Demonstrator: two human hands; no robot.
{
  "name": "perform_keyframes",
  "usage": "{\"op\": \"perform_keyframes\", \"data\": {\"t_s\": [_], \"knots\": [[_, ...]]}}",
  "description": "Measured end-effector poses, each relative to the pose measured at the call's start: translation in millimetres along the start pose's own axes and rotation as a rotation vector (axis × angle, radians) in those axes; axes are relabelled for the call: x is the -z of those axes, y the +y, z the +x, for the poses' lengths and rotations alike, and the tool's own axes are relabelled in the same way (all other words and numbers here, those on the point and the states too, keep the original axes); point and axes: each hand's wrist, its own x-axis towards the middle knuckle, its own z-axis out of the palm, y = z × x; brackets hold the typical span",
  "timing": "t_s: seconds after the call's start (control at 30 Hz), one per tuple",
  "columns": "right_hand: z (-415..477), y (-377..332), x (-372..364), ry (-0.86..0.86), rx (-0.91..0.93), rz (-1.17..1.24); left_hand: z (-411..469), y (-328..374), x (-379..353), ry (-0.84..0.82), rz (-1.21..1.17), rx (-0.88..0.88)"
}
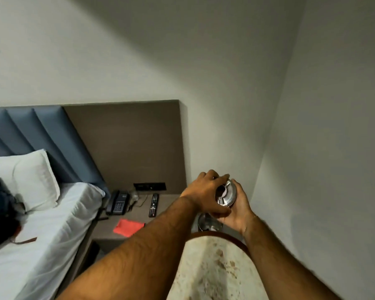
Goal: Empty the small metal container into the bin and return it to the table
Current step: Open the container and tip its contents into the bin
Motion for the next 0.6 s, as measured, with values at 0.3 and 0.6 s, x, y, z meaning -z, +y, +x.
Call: {"op": "perform_keyframes", "data": {"t_s": [0.3, 0.6], "knots": [[-11, 14, -15, -0.012, -0.013, 0.056, -29, -15, 12, 0.166, -0.094, 0.126], [14, 82, -20, -0.065, -0.152, -0.159, -146, -98, -50, 0.414, -0.279, 0.571]]}}
